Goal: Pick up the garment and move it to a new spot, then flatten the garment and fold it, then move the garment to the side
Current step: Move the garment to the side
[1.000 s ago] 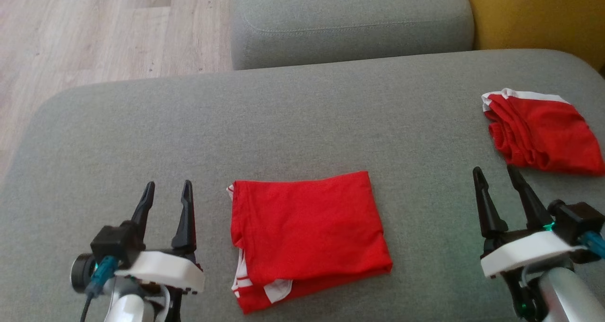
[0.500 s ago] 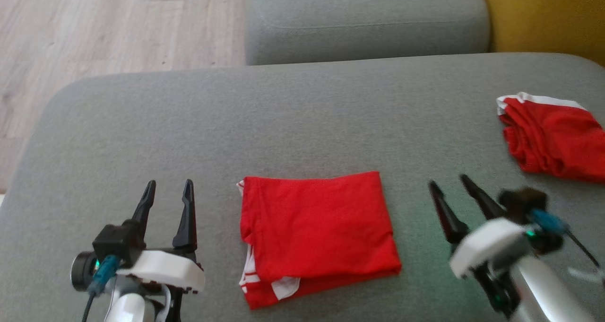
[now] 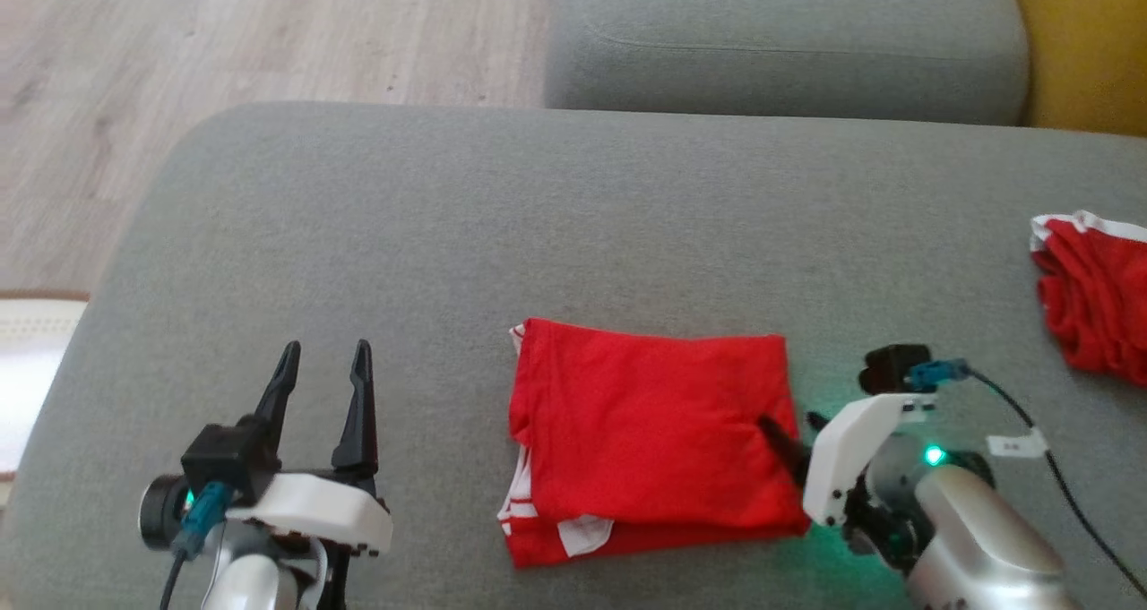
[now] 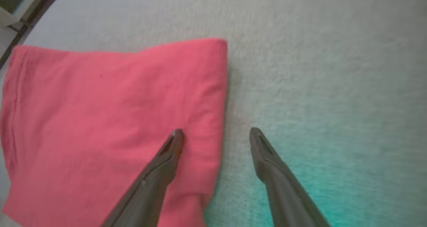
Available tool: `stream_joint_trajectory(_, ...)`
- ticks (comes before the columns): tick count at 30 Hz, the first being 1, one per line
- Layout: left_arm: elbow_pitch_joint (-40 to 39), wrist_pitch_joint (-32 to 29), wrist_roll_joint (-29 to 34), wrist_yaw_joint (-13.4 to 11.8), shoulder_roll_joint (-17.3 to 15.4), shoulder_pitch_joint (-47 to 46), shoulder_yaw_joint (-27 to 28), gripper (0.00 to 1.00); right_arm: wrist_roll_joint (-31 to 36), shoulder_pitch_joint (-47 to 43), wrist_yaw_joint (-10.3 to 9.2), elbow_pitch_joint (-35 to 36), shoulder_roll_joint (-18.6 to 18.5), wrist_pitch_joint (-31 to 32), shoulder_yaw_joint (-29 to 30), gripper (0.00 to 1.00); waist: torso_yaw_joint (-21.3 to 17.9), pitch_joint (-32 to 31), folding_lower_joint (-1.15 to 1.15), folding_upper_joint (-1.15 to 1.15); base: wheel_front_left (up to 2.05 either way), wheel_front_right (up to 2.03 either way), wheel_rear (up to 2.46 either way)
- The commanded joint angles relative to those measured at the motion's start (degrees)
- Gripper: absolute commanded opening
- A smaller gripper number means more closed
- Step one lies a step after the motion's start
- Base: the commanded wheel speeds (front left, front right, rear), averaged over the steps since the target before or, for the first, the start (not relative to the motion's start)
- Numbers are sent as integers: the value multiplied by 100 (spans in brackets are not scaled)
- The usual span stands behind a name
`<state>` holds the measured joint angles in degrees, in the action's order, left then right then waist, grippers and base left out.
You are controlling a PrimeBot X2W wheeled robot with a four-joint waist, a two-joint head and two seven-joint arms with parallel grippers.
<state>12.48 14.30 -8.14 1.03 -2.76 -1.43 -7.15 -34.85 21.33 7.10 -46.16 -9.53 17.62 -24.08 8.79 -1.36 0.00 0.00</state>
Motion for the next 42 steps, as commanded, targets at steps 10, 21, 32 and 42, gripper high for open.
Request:
stream_joint_trajectory(10, -151, 70, 60, 18, -12, -314, 166, 100, -745, 360, 39, -504, 279, 1000, -284, 93, 173, 78, 0, 0, 0, 0, 0)
stream_joint_trajectory(21, -249, 70, 5, 22, -12, -335, 122, 100, -780, 837, 39, -287, 9, -278, -247, 0, -196, 51, 0, 0, 0, 0, 0)
stream_joint_trajectory(32, -311, 70, -301, -34, -12, -447, -366, 100, -877, 1140, 39, -127, -450, -556, -358, 0, -1269, 89, 0, 0, 0, 0, 0)
stream_joint_trajectory(42, -325, 70, -406, -138, -11, -571, -676, 100, -911, 1088, 39, 174, -674, -662, -460, 0, -2331, 225, 0, 0, 0, 0, 0)
